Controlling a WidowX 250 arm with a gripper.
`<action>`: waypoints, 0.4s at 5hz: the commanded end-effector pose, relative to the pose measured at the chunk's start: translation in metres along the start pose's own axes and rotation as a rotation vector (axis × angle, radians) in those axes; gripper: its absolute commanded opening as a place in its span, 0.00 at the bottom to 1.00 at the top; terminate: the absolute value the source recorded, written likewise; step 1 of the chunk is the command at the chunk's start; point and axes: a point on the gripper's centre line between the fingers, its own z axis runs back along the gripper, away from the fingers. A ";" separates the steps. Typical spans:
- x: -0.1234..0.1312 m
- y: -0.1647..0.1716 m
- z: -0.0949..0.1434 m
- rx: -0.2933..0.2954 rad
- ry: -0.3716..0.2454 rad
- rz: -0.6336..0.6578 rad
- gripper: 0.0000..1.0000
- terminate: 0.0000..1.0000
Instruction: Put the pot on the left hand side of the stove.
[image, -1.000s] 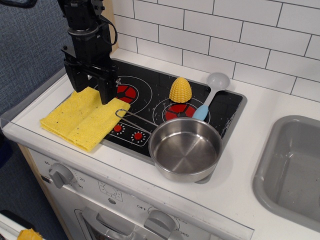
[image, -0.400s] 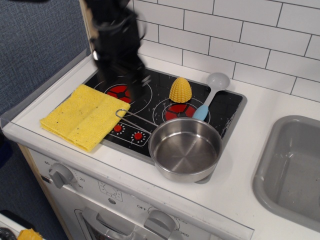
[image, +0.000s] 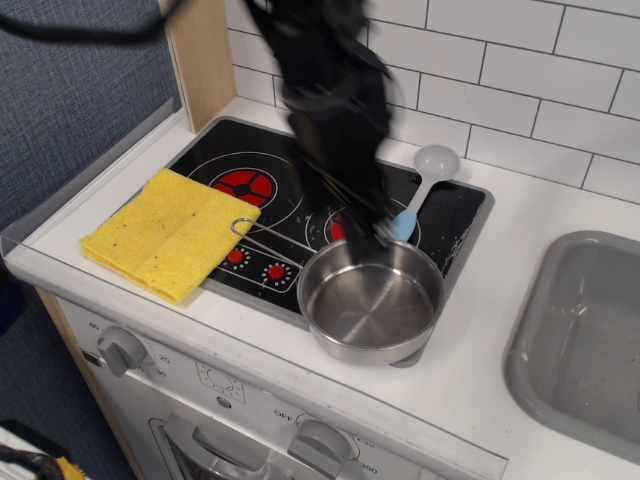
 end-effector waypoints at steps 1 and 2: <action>0.021 -0.057 -0.023 0.029 0.022 -0.156 1.00 0.00; 0.025 -0.061 -0.039 0.048 0.041 -0.107 1.00 0.00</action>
